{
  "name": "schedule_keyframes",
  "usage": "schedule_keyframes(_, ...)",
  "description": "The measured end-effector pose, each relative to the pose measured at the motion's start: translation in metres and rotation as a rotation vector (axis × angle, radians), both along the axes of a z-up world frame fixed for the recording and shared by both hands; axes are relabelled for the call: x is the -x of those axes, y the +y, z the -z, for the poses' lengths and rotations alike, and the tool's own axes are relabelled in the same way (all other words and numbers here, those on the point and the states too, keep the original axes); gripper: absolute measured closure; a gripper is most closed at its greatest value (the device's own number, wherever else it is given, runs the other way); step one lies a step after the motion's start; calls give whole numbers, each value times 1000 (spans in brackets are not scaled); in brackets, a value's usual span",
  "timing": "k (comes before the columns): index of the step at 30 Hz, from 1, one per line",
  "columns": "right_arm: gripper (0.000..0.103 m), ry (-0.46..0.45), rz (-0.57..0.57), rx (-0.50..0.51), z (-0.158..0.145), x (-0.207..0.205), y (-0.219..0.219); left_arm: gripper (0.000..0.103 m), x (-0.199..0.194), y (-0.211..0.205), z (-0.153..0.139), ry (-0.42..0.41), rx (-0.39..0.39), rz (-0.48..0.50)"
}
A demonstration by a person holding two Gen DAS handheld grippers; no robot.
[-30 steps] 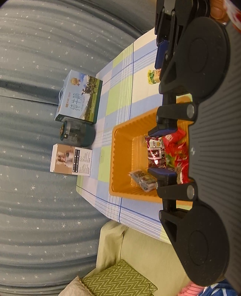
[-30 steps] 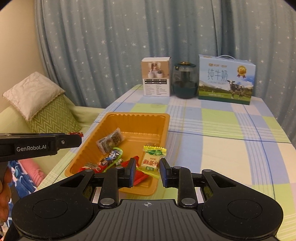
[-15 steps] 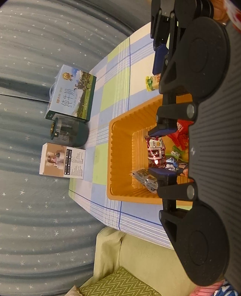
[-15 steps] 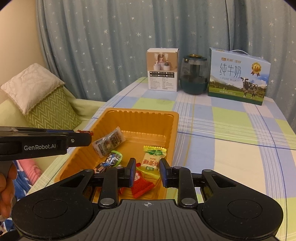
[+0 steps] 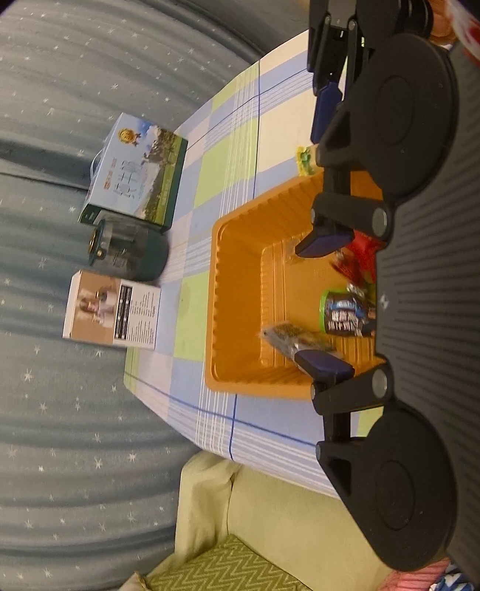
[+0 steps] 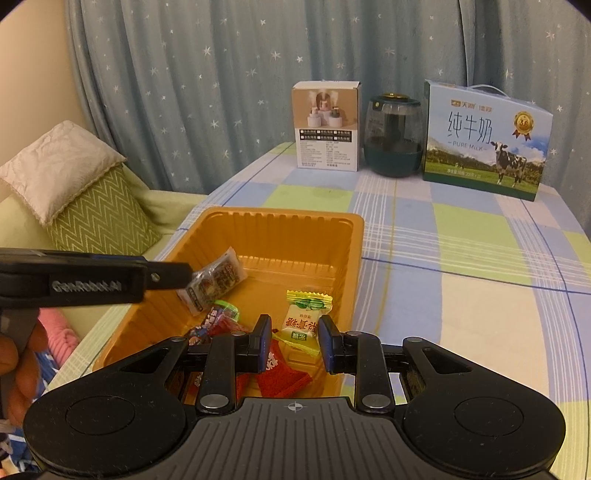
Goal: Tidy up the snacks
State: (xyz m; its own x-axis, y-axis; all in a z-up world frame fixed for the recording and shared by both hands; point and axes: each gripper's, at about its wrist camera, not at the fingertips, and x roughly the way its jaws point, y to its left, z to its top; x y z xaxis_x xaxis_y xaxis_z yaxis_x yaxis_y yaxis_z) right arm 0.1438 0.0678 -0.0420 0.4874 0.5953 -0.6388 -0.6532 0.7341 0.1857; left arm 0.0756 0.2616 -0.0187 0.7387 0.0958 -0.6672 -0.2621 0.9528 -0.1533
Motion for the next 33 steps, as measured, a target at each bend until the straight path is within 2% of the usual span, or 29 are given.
schedule_keyframes(20, 75, 10, -72, -38, -6, 0, 26, 45, 22, 10, 1, 24, -14, -40)
schedule_keyframes(21, 73, 20, -82, -40, -4, -2, 27, 43, 23, 10, 1, 25, -16, -42)
schedule_keyframes(22, 58, 24, -80, -40, -3, -3, 28, 42, 24, 11, 1, 25, -17, -45)
schedule_keyframes(23, 35, 24, -71, -45, -2, -4, 26, 39, 25, 11, 1, 25, -18, -47)
schedule_keyframes(24, 30, 23, -58, -57, -1, -4, 23, 37, 25, 12, 1, 24, -19, -49)
schedule_keyframes(27, 30, 41, -28, -58, 3, -5, 14, 30, 29, 14, 2, 24, -18, -63)
schedule_keyframes(31, 30, 57, 9, -47, 8, -2, -2, 28, 32, 12, 3, 24, -16, -63)
schedule_keyframes(33, 30, 75, 40, -46, 10, -1, -12, 24, 34, 10, 4, 24, -15, -58)
